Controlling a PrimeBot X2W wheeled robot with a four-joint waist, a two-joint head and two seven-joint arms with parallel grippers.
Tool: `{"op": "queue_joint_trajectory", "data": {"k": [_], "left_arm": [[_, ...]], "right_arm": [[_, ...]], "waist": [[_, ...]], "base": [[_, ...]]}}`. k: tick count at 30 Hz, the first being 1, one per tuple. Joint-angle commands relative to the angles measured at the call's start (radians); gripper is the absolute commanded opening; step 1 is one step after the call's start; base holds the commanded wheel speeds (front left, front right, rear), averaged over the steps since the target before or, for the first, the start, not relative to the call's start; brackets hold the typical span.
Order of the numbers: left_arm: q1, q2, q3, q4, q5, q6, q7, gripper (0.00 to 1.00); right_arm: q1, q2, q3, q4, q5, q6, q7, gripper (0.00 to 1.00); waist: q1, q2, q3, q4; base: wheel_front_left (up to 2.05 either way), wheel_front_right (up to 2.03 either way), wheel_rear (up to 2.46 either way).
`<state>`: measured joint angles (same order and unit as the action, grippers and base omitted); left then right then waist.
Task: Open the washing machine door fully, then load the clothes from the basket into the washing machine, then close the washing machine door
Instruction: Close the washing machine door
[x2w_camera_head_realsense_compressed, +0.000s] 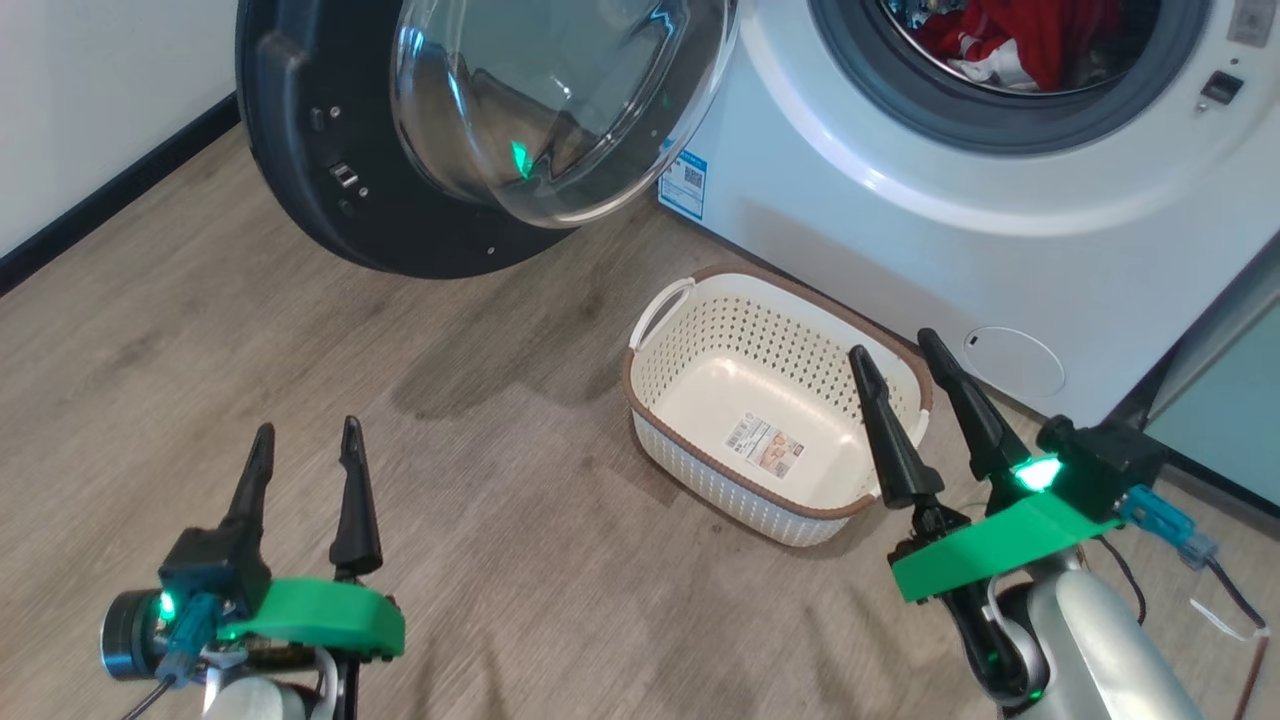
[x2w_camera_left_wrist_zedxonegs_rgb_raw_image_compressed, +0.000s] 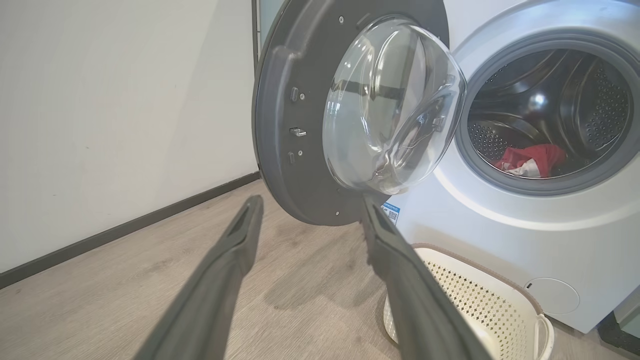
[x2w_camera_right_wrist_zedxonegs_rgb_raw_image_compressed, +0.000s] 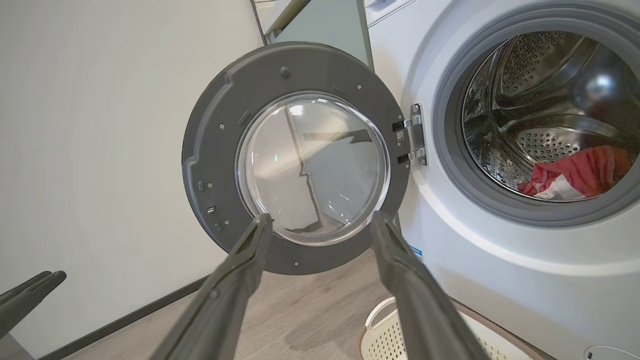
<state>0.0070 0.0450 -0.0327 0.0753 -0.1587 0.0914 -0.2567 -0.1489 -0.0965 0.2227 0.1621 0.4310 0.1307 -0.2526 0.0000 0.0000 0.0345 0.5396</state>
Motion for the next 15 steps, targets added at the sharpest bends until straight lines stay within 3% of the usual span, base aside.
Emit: {"op": "queue_joint_trajectory", "data": {"k": [1,15], "left_arm": [[-0.024,0.005,0.03,-0.028,-0.009,0.001,-0.005,1.0],[-0.029,0.005,0.027,-0.039,-0.008,-0.009,-0.005,1.0]], "right_arm": [[-0.004,-0.005,0.018,-0.035,0.002,0.0,-0.009,1.0],[0.017,0.001,0.019,-0.046,-0.005,0.0,-0.009,1.0]], "waist": [[0.0,0.0,-0.007,-0.003],[0.0,0.0,-0.02,-0.011]], "base": [[0.0,0.0,0.0],[0.0,0.0,0.0]]}}
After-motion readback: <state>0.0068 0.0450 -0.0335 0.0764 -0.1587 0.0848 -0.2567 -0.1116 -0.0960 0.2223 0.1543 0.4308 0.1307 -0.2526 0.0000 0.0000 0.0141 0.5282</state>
